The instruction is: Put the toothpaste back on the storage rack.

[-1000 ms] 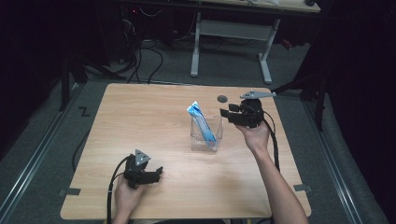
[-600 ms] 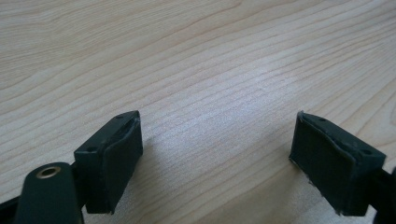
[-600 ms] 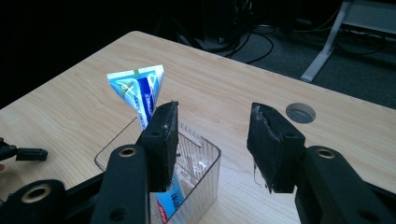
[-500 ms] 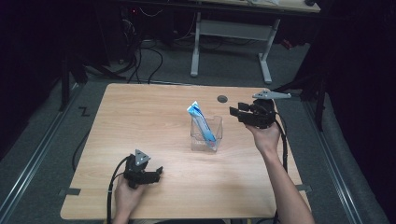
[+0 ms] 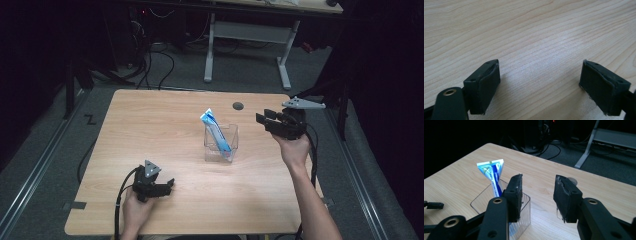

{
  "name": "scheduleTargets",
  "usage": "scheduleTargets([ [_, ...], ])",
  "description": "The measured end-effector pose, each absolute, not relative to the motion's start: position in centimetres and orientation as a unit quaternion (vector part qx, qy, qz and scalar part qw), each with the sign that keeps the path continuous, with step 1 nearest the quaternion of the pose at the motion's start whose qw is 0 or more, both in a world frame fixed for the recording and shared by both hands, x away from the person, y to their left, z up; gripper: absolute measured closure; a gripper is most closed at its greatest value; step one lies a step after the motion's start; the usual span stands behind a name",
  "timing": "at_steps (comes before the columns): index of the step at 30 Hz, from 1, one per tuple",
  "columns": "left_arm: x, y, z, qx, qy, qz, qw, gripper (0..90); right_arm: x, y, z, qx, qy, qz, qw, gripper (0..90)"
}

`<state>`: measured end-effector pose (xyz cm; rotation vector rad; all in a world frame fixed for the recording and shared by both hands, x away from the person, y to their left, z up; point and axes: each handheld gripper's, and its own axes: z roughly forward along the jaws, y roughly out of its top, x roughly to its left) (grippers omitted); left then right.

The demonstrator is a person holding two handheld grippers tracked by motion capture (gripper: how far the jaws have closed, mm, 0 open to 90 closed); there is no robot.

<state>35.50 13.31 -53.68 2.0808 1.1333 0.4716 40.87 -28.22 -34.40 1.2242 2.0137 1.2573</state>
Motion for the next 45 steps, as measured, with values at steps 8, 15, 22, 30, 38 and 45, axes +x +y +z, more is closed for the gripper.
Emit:
scheduleTargets([
  [8,35.5,13.3,-53.7,0.805,0.439,0.182,0.355,16.8,39.8,-29.4,-35.1,0.453,0.724,0.462,0.238,59.9],
  [15,35.5,13.3,-53.7,0.805,0.439,0.183,0.355,16.9,38.9,-30.6,-35.4,0.462,0.719,0.462,0.236,57.5],
  [22,35.5,13.3,-53.7,0.805,0.439,0.182,0.355,16.9,38.0,-31.8,-35.5,0.468,0.706,0.476,0.237,56.5],
  [30,35.5,13.3,-53.7,0.805,0.438,0.183,0.355,16.8,37.3,-32.5,-36.3,0.473,0.701,0.481,0.232,56.3],
  [38,35.5,13.3,-53.7,0.806,0.438,0.183,0.354,16.8,36.6,-33.0,-37.5,0.477,0.701,0.480,0.226,56.4],
  [45,35.5,13.3,-53.7,0.806,0.438,0.183,0.354,16.8,36.1,-33.3,-38.4,0.482,0.705,0.469,0.225,56.1],
])
